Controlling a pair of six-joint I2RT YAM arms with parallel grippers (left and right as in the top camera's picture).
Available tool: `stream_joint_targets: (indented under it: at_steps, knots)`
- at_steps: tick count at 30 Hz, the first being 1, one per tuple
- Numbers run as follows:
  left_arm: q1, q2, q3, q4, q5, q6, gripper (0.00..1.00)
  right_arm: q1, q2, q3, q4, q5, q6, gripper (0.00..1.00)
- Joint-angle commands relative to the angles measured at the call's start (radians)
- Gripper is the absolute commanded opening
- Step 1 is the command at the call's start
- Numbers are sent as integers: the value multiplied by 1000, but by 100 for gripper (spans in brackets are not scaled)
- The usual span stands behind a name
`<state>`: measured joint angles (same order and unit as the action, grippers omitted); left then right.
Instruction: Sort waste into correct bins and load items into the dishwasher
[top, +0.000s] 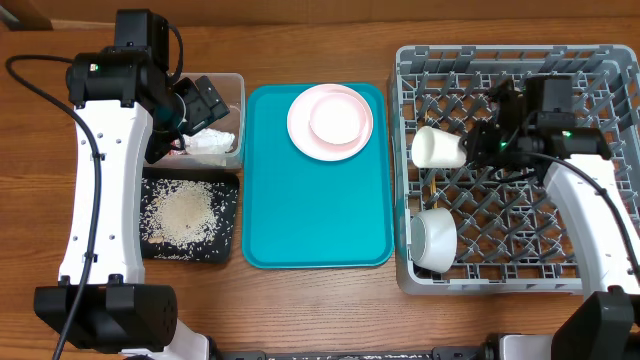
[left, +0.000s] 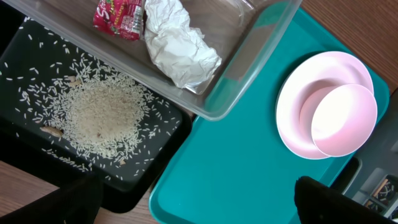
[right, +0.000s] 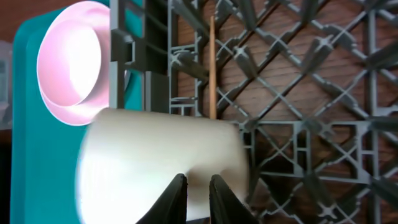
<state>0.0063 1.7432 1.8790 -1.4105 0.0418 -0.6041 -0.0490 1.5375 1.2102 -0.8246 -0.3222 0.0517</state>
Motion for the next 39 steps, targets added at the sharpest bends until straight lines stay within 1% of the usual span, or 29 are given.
stream_joint_targets:
  at_steps: [1, 8, 13, 16, 18, 21, 23, 26, 27, 29, 31, 33, 36, 39]
  knots:
    - [-6, -7, 14, 1, 0, -2, 100, 18, -6, 1, -7, 12, 1, 16]
    - [-6, -7, 14, 1, 0, -2, 100, 29, -38, 23, -22, 23, 1, 16]
    - [-6, -7, 14, 1, 0, -2, 100, 37, -123, 77, -47, 6, 2, 16]
    - [-6, -7, 14, 1, 0, -2, 100, 78, -184, 84, -44, 8, 1, 16]
    - [-6, -7, 14, 1, 0, -2, 100, 119, -215, 84, -45, 40, 1, 19]
    - [-6, -7, 14, 1, 0, -2, 100, 184, -229, 84, -50, 118, 1, 27]
    - [-6, -7, 14, 1, 0, -2, 100, 230, -224, 83, -53, 132, -2, 30]
    - [-6, -7, 14, 1, 0, -2, 100, 317, -208, 83, -44, 172, -24, 32]
    - [-6, -7, 14, 1, 0, -2, 100, 349, -201, 83, -40, 214, -26, 36]
    - [-7, -7, 14, 1, 0, -2, 100, 426, -180, 83, -33, 351, -25, 39]
    - [-7, -7, 14, 1, 0, -2, 100, 474, -153, 82, -24, 441, -25, 43]
    - [-6, -7, 14, 1, 0, -2, 100, 502, -117, 82, -17, 487, -25, 43]
    - [-6, -7, 14, 1, 0, -2, 100, 508, -50, 79, -18, 492, -21, 44]
    - [-6, -7, 14, 1, 0, -2, 100, 497, 24, 79, -27, 585, 13, 45]
